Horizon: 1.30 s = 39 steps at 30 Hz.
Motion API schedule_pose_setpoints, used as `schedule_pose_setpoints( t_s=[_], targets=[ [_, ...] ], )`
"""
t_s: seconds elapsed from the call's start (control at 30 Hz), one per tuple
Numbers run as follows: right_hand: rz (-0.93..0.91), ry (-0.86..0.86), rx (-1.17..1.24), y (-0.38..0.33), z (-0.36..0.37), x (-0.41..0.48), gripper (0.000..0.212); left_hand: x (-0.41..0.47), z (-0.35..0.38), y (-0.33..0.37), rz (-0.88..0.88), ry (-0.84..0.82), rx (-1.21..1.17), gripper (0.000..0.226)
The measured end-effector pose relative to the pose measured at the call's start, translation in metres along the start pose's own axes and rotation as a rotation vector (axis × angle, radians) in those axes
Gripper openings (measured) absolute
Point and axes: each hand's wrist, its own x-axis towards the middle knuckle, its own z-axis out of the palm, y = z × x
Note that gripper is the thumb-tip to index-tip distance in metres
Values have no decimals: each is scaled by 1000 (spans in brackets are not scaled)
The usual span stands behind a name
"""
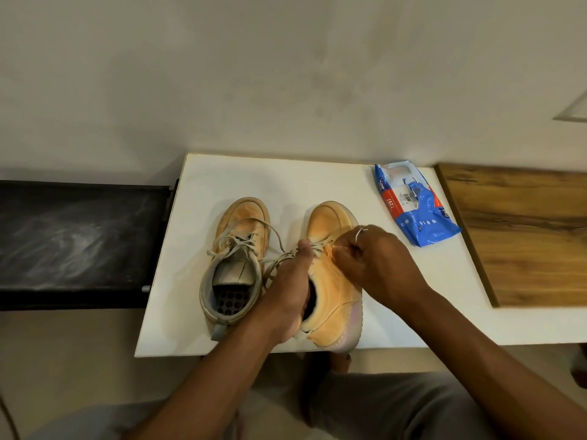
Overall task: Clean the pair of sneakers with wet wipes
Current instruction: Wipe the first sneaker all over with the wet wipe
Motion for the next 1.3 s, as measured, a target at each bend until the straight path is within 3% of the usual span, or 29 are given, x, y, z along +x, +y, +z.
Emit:
schedule_pose_setpoints(
  t_s=[0.17,0.3,0.37,0.47,0.63,0.8,0.97,1.13,1.3],
  targets=[
    [-42,-135,208,-3,2,-8,14,0,-3,-1,10,-26,-35,59],
    [16,-50,4,5,0,1,22,0,2,-1,2,-2,-18,62],
    [-13,-16,44,4,2,4,26,1,1,-1,2,4,-11,61],
    [-98,-99,184,-2,5,-7,28,1,-2,-1,-3,4,-20,56],
    [11,-36,44,9,0,2,26,0,2,0,-16,16,-8,55],
    [-103,-107,200,1,2,-7,29,-2,-1,1,-16,18,-15,56],
    [-11,-14,36,13,-2,-3,38,0,3,0,-3,13,-5,54],
    [-59,-67,52,2,-5,-11,27,1,2,-2,-4,35,8,71],
    [116,-50,90,-18,-7,-15,34,3,2,-3,0,5,39,60]
  ],
)
